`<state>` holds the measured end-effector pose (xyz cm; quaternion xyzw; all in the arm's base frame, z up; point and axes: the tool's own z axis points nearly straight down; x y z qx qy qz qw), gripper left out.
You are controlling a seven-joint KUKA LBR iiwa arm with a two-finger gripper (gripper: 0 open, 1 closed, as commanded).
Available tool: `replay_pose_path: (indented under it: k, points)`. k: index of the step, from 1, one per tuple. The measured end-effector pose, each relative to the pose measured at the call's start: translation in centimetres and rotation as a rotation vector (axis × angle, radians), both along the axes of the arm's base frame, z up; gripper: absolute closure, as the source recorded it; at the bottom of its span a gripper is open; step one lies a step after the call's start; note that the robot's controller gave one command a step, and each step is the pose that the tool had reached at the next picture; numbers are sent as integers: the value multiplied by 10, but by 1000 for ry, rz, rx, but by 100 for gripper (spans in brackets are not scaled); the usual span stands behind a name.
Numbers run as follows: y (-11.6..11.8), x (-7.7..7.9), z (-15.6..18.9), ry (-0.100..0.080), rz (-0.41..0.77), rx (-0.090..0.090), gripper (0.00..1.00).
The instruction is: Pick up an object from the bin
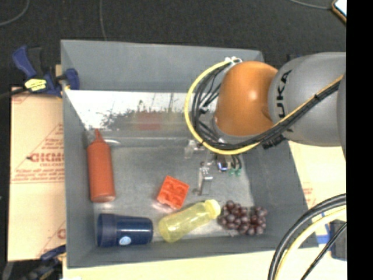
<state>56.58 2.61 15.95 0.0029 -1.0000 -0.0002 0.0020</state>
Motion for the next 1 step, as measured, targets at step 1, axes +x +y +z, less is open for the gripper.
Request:
replay_pose_path:
  k: [1]
  points:
    - [0, 2, 4, -8, -1, 0, 0]
